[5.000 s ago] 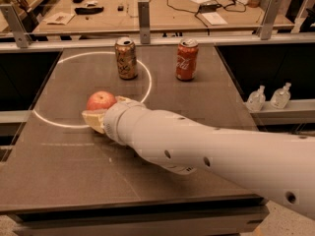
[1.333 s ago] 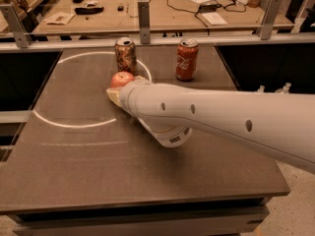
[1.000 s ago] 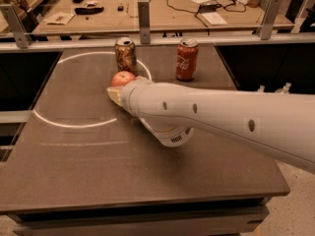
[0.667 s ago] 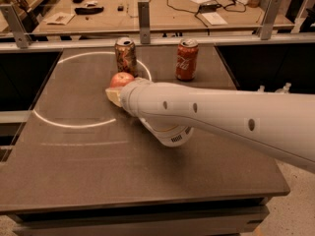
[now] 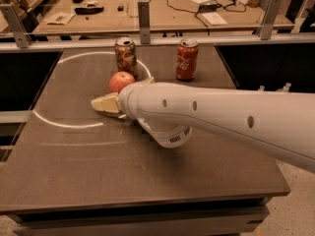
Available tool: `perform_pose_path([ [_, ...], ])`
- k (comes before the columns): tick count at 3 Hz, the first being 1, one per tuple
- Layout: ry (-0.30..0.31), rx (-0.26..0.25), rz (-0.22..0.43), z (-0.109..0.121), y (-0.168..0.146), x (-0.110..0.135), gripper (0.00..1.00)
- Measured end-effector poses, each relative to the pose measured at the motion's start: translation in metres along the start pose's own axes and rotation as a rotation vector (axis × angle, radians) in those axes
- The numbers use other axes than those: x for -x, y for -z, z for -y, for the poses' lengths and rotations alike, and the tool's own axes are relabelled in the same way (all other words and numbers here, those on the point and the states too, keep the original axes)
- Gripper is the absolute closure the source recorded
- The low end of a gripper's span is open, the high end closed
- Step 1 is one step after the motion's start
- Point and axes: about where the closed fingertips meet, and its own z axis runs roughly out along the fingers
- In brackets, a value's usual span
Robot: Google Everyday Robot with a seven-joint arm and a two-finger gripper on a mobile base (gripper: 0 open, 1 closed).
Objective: Move apple near orange can
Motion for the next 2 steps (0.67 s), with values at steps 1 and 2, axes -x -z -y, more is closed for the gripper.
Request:
perform_pose_path([
  [1, -0.005, 0.026, 0.000, -0.005, 0.012, 0.004, 0.00],
  [2, 0.010, 0.039, 0.013, -0.008, 0.029, 0.012, 0.00],
])
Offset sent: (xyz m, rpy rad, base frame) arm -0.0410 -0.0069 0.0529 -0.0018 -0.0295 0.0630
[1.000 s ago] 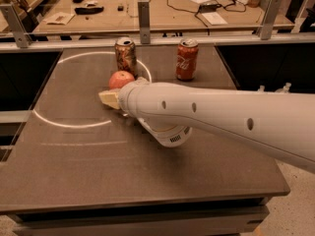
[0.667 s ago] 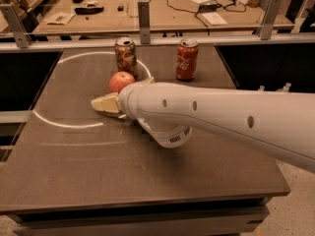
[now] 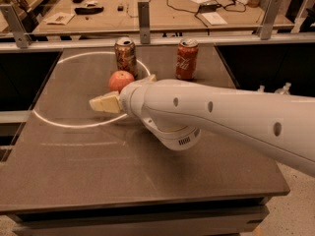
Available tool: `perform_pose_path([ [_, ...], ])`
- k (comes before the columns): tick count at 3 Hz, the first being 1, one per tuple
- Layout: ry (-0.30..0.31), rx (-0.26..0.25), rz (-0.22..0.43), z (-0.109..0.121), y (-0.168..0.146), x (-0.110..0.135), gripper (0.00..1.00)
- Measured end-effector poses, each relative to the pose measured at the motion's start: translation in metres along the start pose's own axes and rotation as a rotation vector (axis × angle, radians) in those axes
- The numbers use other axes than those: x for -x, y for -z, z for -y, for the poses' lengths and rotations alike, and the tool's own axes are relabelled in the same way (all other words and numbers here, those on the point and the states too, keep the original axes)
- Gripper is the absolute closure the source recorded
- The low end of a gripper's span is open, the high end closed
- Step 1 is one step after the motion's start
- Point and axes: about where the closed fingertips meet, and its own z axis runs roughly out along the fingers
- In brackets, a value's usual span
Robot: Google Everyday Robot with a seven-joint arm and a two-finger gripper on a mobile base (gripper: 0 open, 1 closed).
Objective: Move apple near orange can
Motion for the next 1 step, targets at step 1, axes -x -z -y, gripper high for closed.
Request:
perform_pose_path([
  [1, 0.014, 0.008, 0.004, -0.0022, 0.0151, 0.0038, 0.00],
])
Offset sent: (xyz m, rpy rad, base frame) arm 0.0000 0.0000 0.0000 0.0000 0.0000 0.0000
